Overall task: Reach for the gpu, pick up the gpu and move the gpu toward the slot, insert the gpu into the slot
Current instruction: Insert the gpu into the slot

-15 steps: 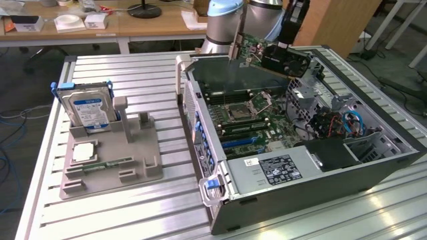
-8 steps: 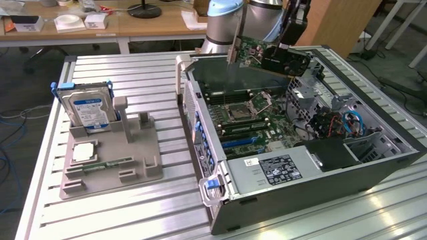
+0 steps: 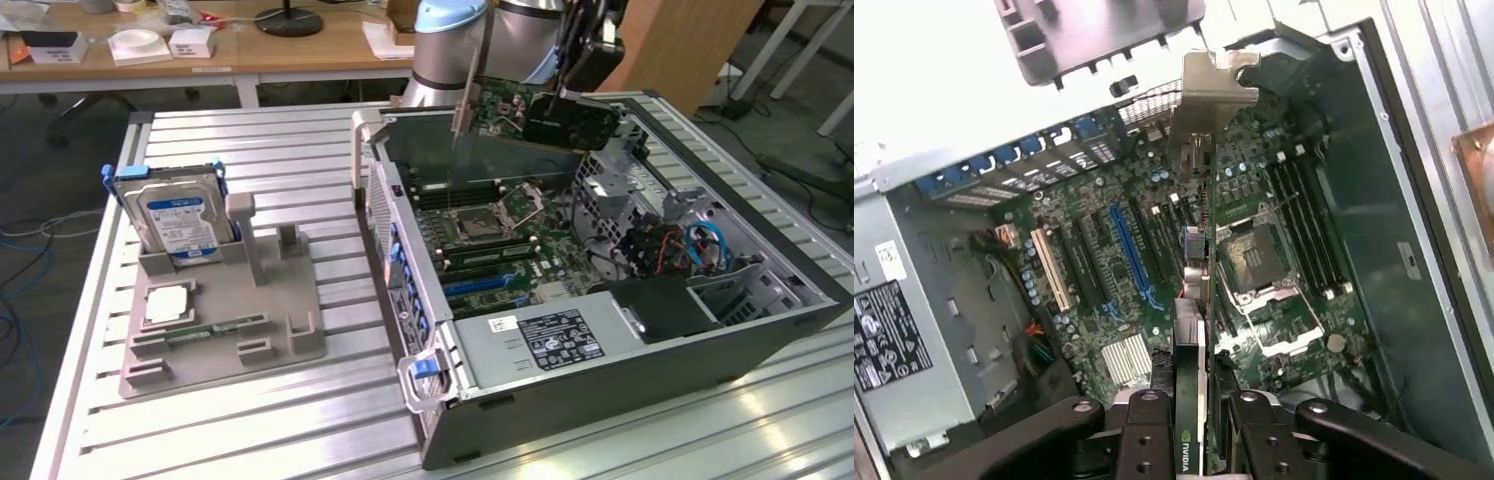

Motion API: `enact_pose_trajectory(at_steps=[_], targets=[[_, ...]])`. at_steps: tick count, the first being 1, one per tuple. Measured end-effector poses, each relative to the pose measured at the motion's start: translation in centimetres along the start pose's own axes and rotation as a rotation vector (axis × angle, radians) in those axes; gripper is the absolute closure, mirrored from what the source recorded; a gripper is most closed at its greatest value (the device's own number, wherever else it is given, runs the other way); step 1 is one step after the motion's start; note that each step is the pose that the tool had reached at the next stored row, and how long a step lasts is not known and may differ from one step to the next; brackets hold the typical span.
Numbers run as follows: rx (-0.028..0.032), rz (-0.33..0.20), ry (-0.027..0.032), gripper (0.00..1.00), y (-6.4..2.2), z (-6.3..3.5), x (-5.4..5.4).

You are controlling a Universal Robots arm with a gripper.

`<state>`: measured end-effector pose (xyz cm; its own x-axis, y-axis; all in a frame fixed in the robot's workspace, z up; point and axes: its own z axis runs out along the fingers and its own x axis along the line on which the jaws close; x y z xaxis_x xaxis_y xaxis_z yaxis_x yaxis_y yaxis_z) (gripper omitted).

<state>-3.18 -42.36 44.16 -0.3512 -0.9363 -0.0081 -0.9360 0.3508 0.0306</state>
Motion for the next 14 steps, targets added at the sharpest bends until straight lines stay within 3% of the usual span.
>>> enact_pose_trajectory(at_steps=[12, 13, 14], targets=[[-0.0016, -0.207, 0.0063, 0.74, -0.01, 0.30, 0.00], [-0.0008, -0.221, 0.0064, 0.74, -0.01, 0.34, 0.00], [0.0042, -0.230, 0.0057, 0.74, -0.02, 0.36, 0.00]])
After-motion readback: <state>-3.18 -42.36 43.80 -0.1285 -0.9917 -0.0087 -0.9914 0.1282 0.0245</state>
